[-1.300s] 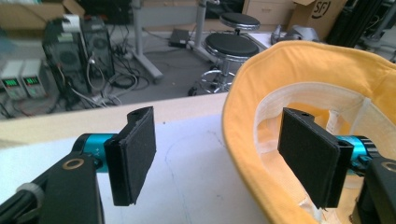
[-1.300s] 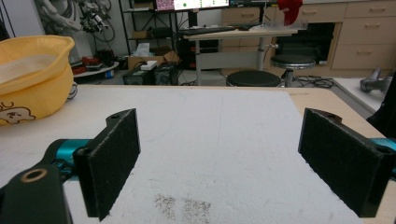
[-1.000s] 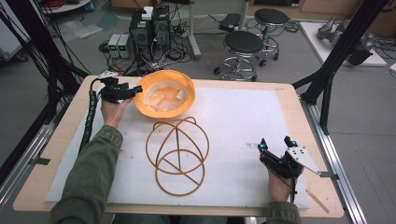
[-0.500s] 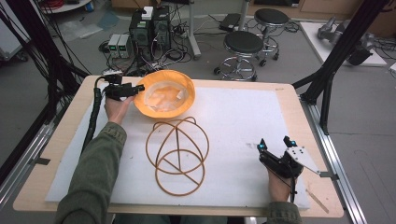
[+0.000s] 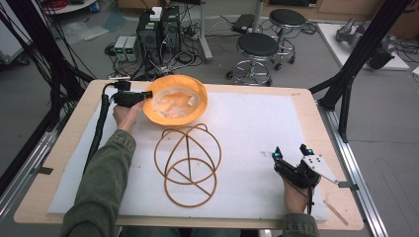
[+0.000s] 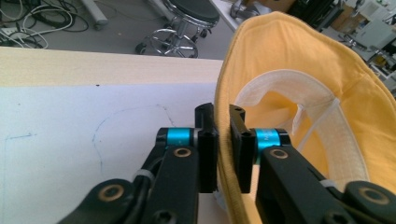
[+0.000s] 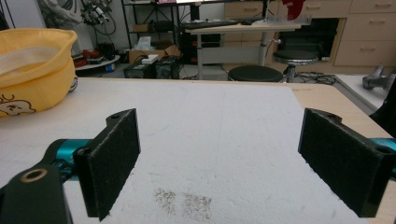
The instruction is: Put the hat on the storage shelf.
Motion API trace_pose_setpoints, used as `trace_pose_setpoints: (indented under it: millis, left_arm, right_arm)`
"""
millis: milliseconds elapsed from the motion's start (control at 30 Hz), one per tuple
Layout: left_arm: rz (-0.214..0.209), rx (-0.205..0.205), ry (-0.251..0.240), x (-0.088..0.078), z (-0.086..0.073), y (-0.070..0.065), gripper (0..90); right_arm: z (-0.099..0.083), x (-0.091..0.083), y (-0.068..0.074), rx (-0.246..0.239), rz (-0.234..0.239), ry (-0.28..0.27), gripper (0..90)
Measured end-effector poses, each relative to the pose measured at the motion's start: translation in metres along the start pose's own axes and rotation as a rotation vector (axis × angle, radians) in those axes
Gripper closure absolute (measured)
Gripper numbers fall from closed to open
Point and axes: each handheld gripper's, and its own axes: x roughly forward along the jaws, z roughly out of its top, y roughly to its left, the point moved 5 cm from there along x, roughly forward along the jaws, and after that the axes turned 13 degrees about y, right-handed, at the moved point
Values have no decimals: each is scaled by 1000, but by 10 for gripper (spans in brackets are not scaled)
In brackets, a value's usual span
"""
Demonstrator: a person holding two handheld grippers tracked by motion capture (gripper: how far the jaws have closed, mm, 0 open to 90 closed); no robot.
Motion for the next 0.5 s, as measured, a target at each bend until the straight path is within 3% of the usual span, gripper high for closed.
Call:
trace_pose_setpoints:
  millis: [500]
  left_arm:
    - [60, 121, -31, -3, 3, -11, 863]
  right_arm:
    - [0, 0, 1, -3, 4, 5, 116]
